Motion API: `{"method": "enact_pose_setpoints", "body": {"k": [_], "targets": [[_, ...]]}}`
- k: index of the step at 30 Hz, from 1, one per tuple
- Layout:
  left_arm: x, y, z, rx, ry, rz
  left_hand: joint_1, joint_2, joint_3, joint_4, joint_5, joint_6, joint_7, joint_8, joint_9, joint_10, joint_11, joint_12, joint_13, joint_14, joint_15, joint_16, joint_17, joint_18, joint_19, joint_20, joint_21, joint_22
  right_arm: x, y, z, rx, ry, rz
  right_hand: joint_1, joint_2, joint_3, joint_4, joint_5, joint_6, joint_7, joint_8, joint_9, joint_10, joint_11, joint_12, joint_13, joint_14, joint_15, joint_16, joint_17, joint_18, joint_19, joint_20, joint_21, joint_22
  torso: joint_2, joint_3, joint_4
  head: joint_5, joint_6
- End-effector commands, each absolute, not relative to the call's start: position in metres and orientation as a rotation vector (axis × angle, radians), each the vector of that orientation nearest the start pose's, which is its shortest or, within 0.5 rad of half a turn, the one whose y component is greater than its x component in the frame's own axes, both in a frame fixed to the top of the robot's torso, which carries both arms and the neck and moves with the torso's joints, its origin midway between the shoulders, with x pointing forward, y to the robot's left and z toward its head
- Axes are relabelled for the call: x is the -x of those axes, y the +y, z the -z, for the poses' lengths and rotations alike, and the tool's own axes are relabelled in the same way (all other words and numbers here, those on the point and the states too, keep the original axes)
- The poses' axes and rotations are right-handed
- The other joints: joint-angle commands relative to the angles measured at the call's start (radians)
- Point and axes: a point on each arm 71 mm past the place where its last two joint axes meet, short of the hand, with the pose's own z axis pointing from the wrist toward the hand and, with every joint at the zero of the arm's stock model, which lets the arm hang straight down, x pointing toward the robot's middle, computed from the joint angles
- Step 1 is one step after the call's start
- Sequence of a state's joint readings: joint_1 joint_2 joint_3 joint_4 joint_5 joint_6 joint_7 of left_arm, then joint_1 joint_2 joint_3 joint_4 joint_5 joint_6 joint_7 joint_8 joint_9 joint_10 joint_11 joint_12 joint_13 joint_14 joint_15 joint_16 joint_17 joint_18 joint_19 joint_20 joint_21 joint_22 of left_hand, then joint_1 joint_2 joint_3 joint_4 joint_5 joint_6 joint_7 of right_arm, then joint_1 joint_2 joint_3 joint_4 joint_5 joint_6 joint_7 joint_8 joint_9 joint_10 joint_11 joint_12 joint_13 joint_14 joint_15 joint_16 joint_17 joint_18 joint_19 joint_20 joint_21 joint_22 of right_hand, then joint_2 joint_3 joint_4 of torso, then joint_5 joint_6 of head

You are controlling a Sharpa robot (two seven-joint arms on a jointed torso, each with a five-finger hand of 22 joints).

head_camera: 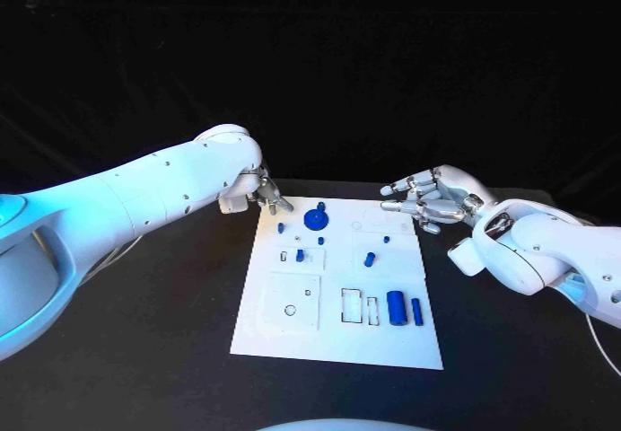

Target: Assemble the parts on the task board

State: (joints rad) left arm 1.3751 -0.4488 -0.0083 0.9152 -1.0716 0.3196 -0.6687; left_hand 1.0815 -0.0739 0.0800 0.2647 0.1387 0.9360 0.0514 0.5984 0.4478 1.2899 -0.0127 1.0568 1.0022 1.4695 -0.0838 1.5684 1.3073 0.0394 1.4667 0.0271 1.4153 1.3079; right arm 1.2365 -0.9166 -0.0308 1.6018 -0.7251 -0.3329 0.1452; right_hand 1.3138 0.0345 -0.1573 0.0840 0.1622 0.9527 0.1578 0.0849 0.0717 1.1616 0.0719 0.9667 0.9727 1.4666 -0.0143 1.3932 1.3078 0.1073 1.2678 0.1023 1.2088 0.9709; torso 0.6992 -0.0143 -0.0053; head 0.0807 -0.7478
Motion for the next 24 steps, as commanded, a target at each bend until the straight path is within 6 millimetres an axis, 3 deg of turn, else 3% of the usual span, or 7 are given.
{"method": "enact_pose_setpoints", "body": {"k": [1,13,24], "targets": [[-0.596,0.199,0.165,0.255,2.319,0.084,0.013,0.003,-0.007,-0.001,0.000,0.008,0.001,0.007,0.002,-0.003,-0.006,0.005,0.003,0.101,0.005,0.002,0.263,0.008,0.021,0.004,-0.002,0.100,-0.477,-0.210,0.155,-0.404,1.649,-1.188,0.005,0.006,-0.005,0.000,0.006,-0.009,0.000,0.004,0.000,-0.008,-0.001,-0.006,-0.003,0.039,0.009,-0.006,0.007,0.013,-0.006,-0.002,-0.007,-0.001,0.002,0.0005,-0.0023,0.005,0.001],[-0.593,0.199,0.179,0.253,2.376,0.107,0.013,0.010,-0.034,0.015,-0.008,0.007,-0.001,0.018,0.013,0.000,-0.007,0.013,0.009,0.101,0.003,0.002,0.263,0.007,0.025,0.002,0.001,0.106,-0.477,-0.209,0.155,-0.401,1.648,-1.190,0.007,0.006,-0.006,-0.001,0.006,-0.009,0.000,0.004,0.000,-0.009,-0.001,-0.006,-0.004,0.039,0.009,-0.006,0.008,0.013,-0.006,-0.002,-0.007,-0.001,-0.001,0.0014,0.0006,0.004,-0.004],[-0.593,0.197,0.180,0.253,2.382,0.120,0.057,0.030,-0.049,0.005,-0.008,0.004,-0.004,0.031,0.028,0.001,-0.010,0.018,0.009,0.101,0.001,0.002,0.263,0.006,0.027,0.000,0.002,0.109,-0.477,-0.209,0.155,-0.401,1.648,-1.189,0.007,0.006,-0.006,-0.001,0.006,-0.009,0.000,0.004,0.000,-0.009,-0.001,-0.006,-0.004,0.039,0.009,-0.006,0.008,0.013,-0.006,-0.002,-0.007,-0.001,0.000,0.0013,-0.0008,0.006,-0.007]]}}
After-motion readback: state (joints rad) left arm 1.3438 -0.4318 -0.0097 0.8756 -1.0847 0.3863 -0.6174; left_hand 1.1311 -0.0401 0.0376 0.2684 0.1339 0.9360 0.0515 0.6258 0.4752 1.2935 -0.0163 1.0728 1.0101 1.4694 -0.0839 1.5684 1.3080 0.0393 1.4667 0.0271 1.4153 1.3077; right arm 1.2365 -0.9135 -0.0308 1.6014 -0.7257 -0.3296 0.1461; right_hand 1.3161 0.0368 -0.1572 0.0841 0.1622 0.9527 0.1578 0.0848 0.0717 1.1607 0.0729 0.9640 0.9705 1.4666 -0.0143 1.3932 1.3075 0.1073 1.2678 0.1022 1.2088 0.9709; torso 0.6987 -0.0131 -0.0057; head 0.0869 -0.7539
